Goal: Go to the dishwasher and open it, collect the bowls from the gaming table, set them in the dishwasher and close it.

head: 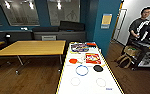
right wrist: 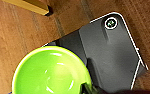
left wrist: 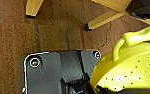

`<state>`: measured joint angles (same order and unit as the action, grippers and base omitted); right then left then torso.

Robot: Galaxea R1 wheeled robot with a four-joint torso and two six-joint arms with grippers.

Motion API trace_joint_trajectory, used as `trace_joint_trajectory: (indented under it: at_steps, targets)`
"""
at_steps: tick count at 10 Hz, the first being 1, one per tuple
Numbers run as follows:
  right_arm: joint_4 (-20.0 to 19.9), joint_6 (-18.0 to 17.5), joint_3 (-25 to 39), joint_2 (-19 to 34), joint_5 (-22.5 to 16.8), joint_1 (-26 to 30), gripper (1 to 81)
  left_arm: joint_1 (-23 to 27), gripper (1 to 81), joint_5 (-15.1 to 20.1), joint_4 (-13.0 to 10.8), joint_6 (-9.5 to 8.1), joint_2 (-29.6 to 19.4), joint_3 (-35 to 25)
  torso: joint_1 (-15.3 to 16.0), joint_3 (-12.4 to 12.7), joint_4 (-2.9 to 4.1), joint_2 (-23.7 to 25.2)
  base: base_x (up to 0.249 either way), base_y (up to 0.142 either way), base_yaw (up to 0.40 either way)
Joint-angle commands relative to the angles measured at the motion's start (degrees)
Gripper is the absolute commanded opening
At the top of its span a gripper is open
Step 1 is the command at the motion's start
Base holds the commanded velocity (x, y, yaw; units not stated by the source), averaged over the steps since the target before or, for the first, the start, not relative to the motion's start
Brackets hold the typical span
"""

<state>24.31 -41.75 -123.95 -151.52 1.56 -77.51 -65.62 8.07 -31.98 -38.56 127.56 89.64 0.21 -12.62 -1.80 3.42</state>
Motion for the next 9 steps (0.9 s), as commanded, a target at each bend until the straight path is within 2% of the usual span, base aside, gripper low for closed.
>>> trace_joint_trajectory:
  at_steps: [1,2,5,6,9]
  targets:
    - [2.94,0.18,-3.21,-2.5,-2.0,0.9,1.0,-2.45,1.0,-0.51,-1.42,2.61,6.04,7.66,0.0,0.0,0.0,0.0,0.0,0.0,0.0]
    - [3.38,0.18,-4.27,-3.64,-2.0,0.64,1.0,-3.94,1.0,-2.62,-1.42,3.49,8.24,11.44,0.0,1.59,0.0,0.0,0.0,0.0,0.0]
    - [3.9,0.18,-5.32,-4.96,-2.0,0.37,1.0,-6.76,1.0,-4.19,-1.42,3.93,10.79,16.36,-0.02,3.82,0.0,0.0,0.0,0.0,0.0]
    - [3.9,0.18,-5.32,-5.05,-2.0,0.37,1.0,-7.29,1.0,-4.64,-1.42,3.93,11.22,17.41,-0.07,2.49,0.0,0.04,0.0,0.0,0.0]
    - [3.99,0.26,-7.25,-5.75,-2.0,-0.24,1.0,-8.86,1.0,-5.34,-1.42,4.37,13.77,21.71,-0.13,3.0,0.0,0.11,0.0,0.0,0.0]
